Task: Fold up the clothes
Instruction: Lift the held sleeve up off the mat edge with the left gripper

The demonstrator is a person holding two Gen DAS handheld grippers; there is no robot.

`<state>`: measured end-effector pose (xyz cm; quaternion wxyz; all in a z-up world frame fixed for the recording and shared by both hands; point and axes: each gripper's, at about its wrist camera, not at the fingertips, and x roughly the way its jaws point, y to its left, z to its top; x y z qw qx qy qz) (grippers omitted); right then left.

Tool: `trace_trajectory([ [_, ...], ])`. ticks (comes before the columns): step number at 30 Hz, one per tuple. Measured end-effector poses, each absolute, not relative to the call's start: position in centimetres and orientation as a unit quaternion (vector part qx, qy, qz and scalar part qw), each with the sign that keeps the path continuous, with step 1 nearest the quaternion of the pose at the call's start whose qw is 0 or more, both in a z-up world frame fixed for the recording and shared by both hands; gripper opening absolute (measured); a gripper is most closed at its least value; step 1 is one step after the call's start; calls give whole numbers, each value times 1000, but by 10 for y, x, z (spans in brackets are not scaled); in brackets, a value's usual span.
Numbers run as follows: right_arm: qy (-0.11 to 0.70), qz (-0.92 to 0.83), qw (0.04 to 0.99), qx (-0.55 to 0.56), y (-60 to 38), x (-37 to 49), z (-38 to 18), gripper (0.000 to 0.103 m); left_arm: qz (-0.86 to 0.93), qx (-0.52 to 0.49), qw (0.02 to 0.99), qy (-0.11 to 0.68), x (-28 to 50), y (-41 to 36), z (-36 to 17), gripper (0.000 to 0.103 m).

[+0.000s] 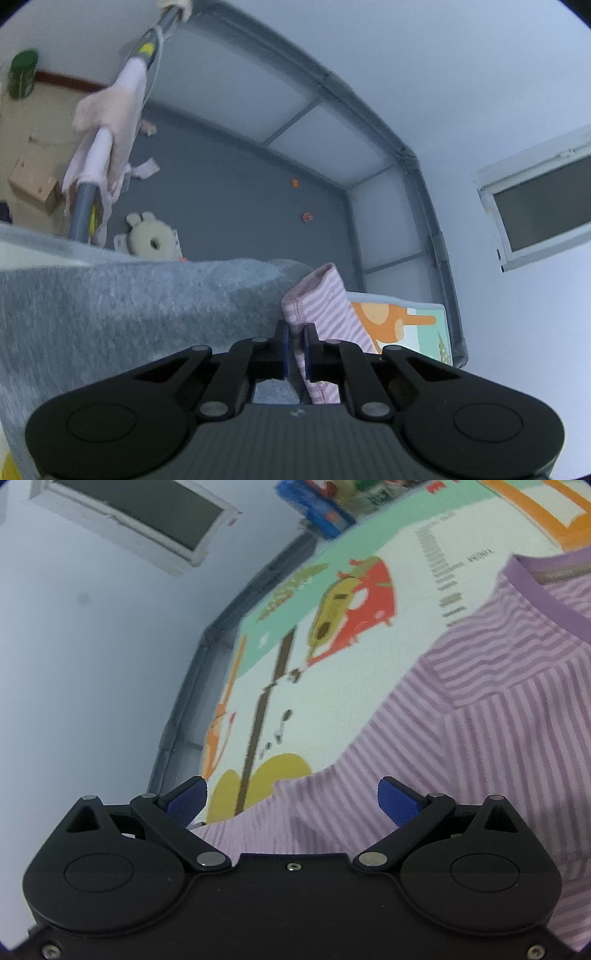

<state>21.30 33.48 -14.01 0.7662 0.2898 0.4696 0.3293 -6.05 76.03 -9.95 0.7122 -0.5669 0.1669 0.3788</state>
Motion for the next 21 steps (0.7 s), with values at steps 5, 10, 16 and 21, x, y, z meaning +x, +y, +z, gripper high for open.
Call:
trace_trajectory([
  [5, 486, 343, 754, 278, 346, 209, -143, 99, 376, -549, 729, 158, -60, 758, -83, 7],
  [10, 503, 337, 749, 270, 351, 212, -146, 99, 377, -511, 758, 150, -60, 749, -60, 6],
  [16, 494, 330, 746, 301, 342, 217, -141, 99, 393, -456, 787, 135, -67, 739, -29, 5],
  [21, 502, 324, 737, 317, 340, 226, -146, 99, 370, -462, 789, 165, -62, 741, -34, 6],
])
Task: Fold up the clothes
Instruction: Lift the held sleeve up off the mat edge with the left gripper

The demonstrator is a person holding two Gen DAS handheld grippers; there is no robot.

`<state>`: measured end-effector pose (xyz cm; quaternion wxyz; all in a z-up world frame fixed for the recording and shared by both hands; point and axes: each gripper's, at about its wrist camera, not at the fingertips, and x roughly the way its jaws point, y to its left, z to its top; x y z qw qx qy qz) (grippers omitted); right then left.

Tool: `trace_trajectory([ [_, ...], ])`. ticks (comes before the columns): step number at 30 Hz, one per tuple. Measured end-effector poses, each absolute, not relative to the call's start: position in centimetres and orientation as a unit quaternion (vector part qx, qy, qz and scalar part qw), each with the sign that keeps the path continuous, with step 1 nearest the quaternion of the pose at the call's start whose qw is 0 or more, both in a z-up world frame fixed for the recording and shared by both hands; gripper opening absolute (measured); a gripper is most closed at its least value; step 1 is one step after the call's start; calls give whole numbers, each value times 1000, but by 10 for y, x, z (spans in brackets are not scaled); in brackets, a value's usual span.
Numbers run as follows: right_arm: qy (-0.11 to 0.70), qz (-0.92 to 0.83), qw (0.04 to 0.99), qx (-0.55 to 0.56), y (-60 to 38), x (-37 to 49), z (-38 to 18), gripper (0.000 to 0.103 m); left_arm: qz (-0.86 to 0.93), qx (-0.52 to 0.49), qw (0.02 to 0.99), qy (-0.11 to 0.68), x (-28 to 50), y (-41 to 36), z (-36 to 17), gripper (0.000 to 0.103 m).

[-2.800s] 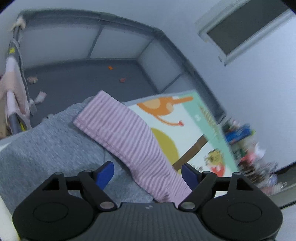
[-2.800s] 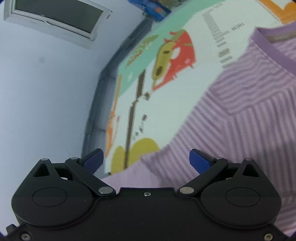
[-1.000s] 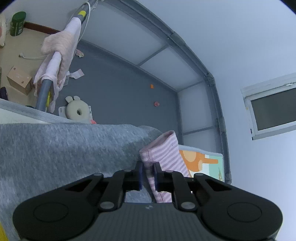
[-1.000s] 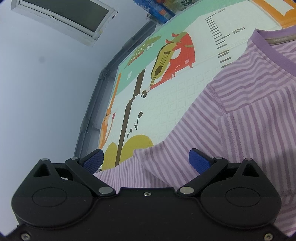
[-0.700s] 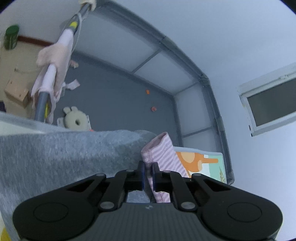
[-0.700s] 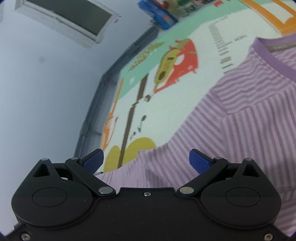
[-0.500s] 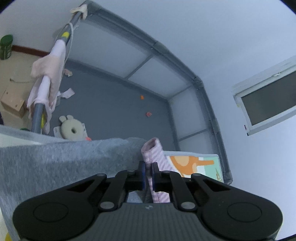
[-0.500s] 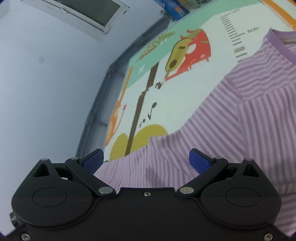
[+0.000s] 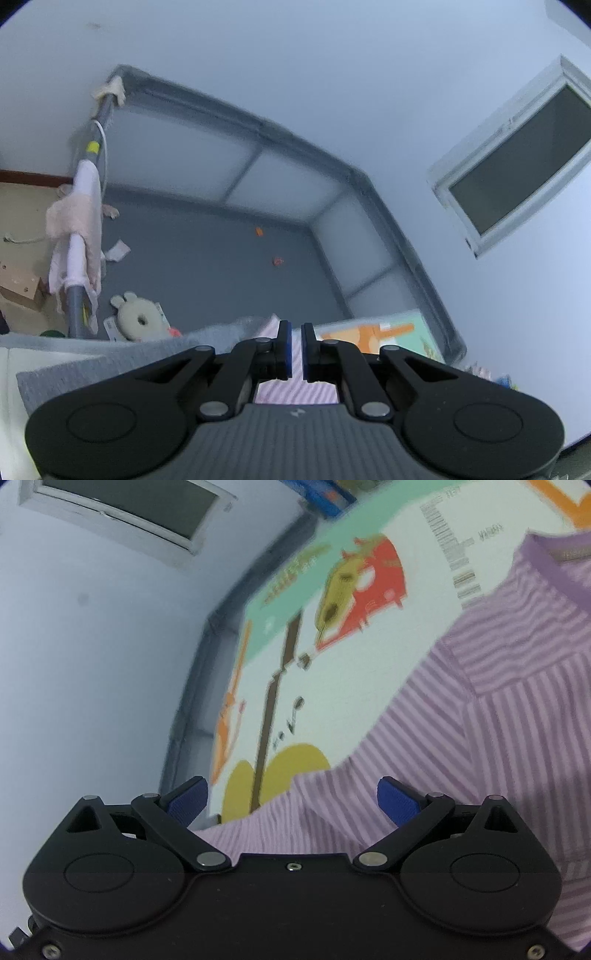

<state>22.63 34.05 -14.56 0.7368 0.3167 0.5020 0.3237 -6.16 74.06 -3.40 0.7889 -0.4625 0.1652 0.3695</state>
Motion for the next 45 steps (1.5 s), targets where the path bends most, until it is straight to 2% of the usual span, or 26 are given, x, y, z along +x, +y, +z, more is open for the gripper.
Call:
trace_trajectory([
  [2, 501, 325, 735, 322, 342, 226, -147, 99, 357, -478, 783, 175, -60, 739, -41, 6],
  [6, 505, 325, 734, 316, 348, 221, -151, 99, 328, -528, 760, 192, -58, 740, -62, 12],
  [11, 504, 327, 739, 304, 353, 219, -150, 99, 302, -595, 720, 193, -56, 746, -88, 33],
  [13, 504, 327, 738, 307, 352, 220, -151, 99, 306, -610, 707, 188, -59, 748, -93, 44],
  [20, 501, 330, 738, 309, 350, 220, -153, 99, 338, -615, 689, 180, -73, 755, -99, 54],
  [29, 497, 333, 740, 305, 350, 219, -153, 99, 342, -629, 675, 180, -63, 765, -114, 51],
  [30, 497, 334, 741, 304, 350, 219, -153, 99, 343, -627, 676, 178, -61, 766, -114, 44],
  [32, 496, 336, 741, 303, 350, 219, -153, 99, 340, -623, 683, 173, -57, 767, -112, 40],
  [36, 493, 336, 744, 300, 351, 218, -153, 99, 336, -615, 691, 176, -49, 769, -113, 22],
  [38, 492, 336, 745, 300, 352, 218, -154, 99, 336, -617, 690, 176, -48, 769, -115, 19],
  [40, 491, 336, 745, 301, 352, 218, -154, 99, 335, -614, 693, 174, -48, 768, -115, 9],
  [45, 491, 334, 744, 306, 351, 219, -155, 99, 354, -592, 705, 166, -51, 762, -106, 5],
])
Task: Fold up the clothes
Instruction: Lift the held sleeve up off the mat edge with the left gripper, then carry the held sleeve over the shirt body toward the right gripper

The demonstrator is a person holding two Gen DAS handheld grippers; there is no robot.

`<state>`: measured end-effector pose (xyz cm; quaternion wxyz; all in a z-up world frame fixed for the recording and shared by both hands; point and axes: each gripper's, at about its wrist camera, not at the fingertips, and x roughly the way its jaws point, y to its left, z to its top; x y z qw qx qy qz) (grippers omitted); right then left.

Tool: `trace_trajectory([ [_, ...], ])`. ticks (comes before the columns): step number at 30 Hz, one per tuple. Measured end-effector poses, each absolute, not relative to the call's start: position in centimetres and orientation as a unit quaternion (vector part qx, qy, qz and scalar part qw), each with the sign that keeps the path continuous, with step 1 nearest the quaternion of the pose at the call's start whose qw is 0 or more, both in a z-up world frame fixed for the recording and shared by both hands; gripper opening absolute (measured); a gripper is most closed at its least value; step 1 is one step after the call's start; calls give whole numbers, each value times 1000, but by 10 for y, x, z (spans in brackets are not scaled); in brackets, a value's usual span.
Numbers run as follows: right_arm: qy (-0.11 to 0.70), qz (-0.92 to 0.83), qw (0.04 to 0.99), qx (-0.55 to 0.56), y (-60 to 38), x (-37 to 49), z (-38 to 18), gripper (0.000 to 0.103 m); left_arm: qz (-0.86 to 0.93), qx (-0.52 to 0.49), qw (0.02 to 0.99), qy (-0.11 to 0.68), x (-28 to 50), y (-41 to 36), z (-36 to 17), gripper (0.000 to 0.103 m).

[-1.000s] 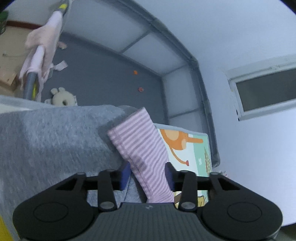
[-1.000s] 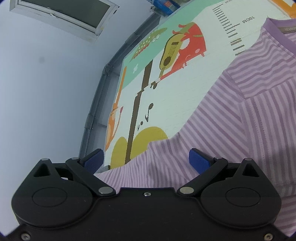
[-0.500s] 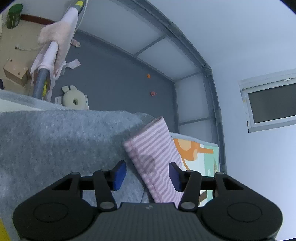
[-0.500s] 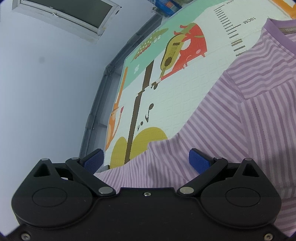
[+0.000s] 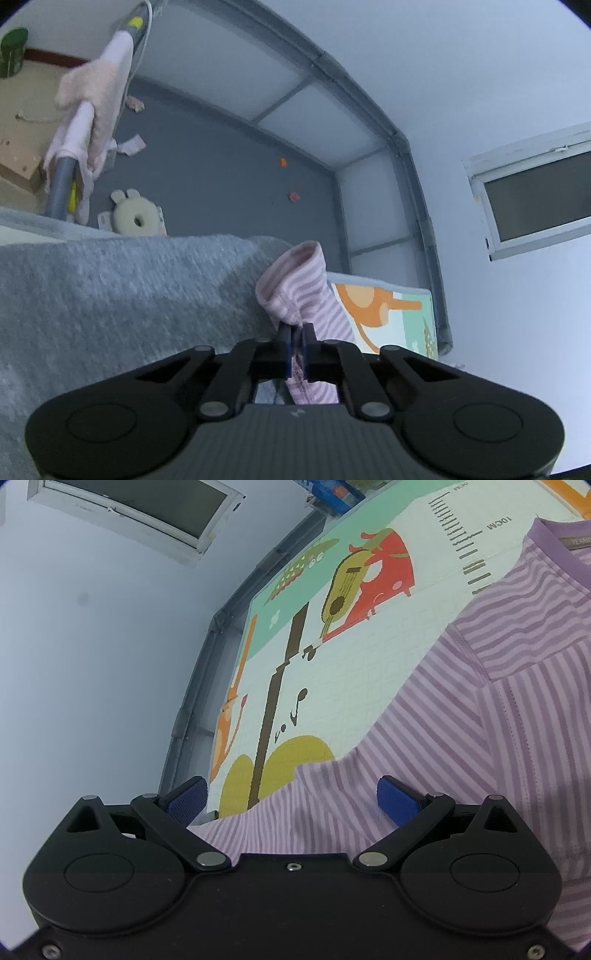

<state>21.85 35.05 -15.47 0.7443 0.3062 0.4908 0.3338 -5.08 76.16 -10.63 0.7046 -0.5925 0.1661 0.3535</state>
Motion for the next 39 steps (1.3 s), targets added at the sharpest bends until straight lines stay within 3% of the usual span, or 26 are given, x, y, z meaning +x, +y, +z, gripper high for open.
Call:
trace_trajectory([
  [22, 488, 318, 753, 305, 328, 217, -137, 99, 353, -467, 788, 189, -69, 725, -28, 4],
  [30, 516, 378, 678, 362, 334, 204, -153, 99, 345, -441, 804, 201, -92, 705, -8, 5],
  [39, 519, 377, 672, 370, 345, 198, -156, 99, 328, -419, 822, 205, -89, 697, 3, 5],
])
